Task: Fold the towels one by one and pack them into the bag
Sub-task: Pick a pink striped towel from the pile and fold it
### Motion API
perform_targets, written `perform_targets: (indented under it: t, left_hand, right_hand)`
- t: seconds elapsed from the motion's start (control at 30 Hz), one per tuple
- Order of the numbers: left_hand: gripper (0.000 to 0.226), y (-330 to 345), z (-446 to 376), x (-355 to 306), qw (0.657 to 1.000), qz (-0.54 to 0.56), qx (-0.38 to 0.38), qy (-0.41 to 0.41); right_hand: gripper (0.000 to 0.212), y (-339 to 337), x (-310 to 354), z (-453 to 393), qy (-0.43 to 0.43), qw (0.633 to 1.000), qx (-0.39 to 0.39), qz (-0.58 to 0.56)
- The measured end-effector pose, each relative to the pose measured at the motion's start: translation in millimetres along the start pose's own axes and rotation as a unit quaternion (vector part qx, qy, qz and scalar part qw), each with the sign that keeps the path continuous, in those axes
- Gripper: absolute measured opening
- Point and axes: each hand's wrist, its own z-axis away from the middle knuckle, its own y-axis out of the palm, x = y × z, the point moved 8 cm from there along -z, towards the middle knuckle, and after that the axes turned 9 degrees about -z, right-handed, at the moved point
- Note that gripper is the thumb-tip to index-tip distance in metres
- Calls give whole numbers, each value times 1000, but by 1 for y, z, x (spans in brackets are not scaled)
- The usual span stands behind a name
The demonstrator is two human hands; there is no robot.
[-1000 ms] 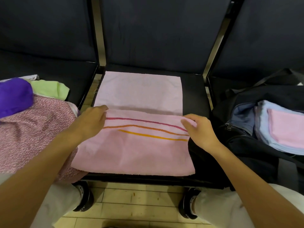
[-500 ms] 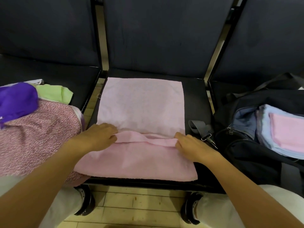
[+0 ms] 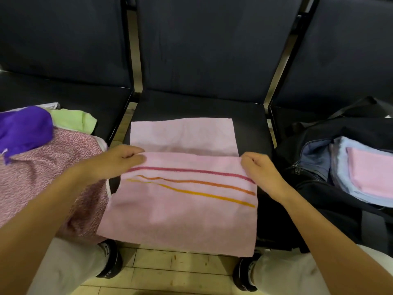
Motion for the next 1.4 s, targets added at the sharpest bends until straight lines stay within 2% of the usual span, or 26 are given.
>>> perform_targets:
  t: [0.07,0.13,0.2,0.27,0.4,0.57,0.7,0.8,0.9,1.0,1.1,1.2,1.4]
  left_hand:
    - [29,-16,1,-10,999,31,-40,15]
    - [19,-35,-5,-11,992,36,-121,2]
    - [18,-50,-11,-6,980,40,-191,-37]
    - [23,-59,-21,3,973,26,-218,-77]
    - [31,-66,-47,11,968,-71,-212,-116]
    - [22,-77,-77,25,943,-194,-233,-140]
    - [20,-84,-88,32,918,-244,-268,-162]
    - [20,-85,-96,36,906,-279,-265,-174]
    - [24,-82,-105,45,913,-286,-235,-173]
    - [13,-74,-113,50,924,-284,-192,-167]
    - [15,-71,-117,53,933,-267,-179,-163]
    - [7,-71,-120,55,936,-264,-177,-151]
    - [20,-80,-114,47,943,-239,-188,-138]
  right_hand:
    - [28,-3,6,-5,12,996,-20,-81]
    - [18,-7,8,-11,12,990,-48,-131]
    - [13,-12,10,-16,-3,983,-79,-163]
    - [7,-16,11,-25,-19,983,-100,-150]
    - [13,-16,13,-54,-38,992,-108,-55]
    - [18,-9,20,-116,-63,990,-93,86]
    - [20,-9,17,-157,-76,978,-116,155]
    - [19,-6,10,-175,-57,976,-118,172]
    - [6,-1,8,-183,-50,973,-103,201]
    - [12,10,4,-186,-53,964,-44,256]
    - [16,15,7,-185,-69,952,-6,299]
    - [20,19,6,-184,-58,955,23,292]
    - [22,21,13,-169,-57,970,36,234]
